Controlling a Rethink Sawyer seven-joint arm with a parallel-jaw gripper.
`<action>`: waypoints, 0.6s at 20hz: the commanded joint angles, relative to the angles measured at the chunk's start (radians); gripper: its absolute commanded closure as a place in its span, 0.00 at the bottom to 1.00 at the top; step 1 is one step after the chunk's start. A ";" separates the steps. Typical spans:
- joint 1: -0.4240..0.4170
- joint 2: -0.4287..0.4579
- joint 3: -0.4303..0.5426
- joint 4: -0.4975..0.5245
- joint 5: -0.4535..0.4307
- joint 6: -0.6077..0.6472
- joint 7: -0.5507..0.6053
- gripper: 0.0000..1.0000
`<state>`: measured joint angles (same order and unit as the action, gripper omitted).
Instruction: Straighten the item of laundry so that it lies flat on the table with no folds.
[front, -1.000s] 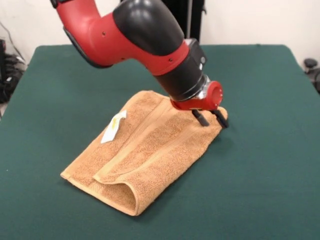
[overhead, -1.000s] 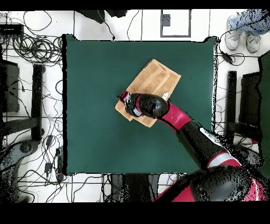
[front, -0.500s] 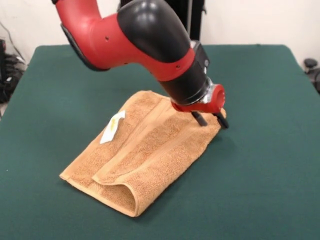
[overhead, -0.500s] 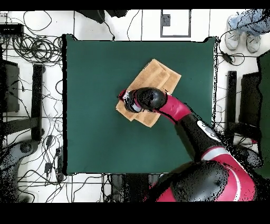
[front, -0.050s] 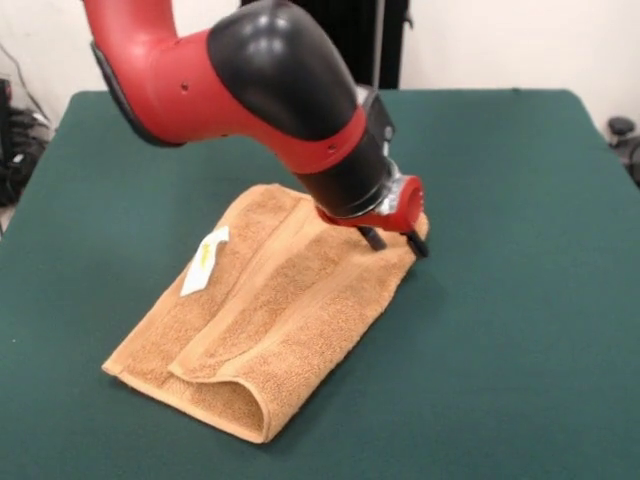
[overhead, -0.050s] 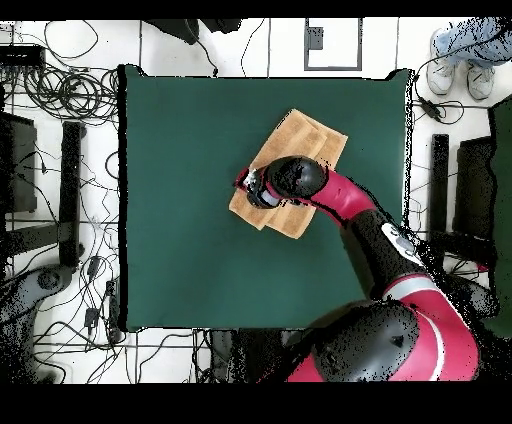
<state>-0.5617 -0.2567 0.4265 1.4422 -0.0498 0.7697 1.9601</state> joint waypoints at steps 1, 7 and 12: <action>-0.081 0.128 -0.209 -0.103 -0.098 -0.063 0.059 0.00; -0.102 0.148 -0.183 -0.101 -0.098 -0.078 0.046 0.00; -0.117 0.156 -0.170 -0.097 -0.097 -0.085 0.041 0.00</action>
<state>-0.6380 -0.2538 0.4232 1.4377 -0.0496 0.7843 1.9601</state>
